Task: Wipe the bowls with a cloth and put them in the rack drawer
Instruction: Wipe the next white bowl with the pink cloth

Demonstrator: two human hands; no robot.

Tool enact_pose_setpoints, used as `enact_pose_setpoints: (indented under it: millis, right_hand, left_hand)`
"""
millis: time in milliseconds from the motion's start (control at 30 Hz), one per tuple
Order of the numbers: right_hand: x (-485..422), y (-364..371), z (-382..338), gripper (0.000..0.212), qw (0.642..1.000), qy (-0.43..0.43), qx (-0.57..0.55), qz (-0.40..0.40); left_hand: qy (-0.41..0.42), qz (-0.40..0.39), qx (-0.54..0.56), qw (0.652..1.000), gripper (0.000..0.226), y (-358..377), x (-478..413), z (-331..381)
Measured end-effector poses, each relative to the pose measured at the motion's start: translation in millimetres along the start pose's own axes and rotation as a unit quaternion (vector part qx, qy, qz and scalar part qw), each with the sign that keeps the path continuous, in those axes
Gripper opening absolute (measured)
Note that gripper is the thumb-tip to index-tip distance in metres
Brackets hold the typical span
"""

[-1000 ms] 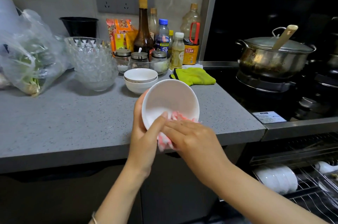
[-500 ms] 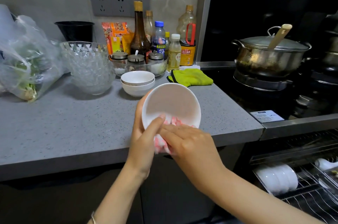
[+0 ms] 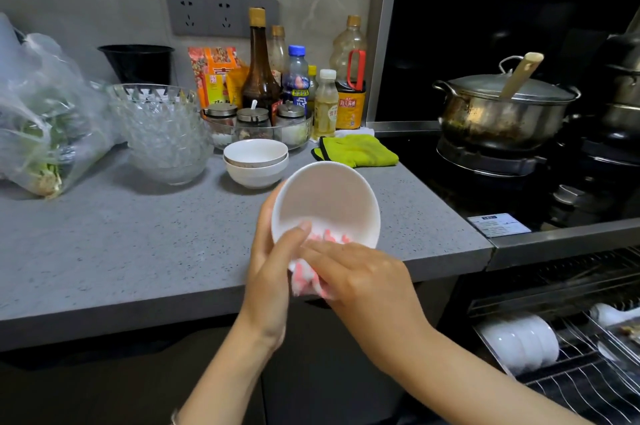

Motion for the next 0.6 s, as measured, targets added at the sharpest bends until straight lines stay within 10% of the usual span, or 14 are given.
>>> enact_pose_setpoints:
  millis: [267,467,600]
  right_hand:
    - [14,10,17,0.024,0.990,-0.116,0.060,-0.055]
    - [-7,9,-6,0.020,1.000,-0.001,-0.009,-0.019]
    - [-3,9,-6,0.029,0.997,-0.075,-0.019,-0.027]
  left_hand:
    - [0.034,-0.072,-0.146,0.986,0.039,-5,-12,25]
    - [-0.020,-0.001,-0.012,1.000,0.055,-1,-2,-2]
    - [-0.022,0.027,-0.036,0.999,0.049,-17,-8,9]
Point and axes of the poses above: each hand's wrist, its own x-axis away from the middle knuckle, its own y-axis out of the palm, z = x × y, the point moved 7 cm from there along -x, towards the middle knuckle, and after that the axes turned 7 degrees about -y, right-handed, at the moved point
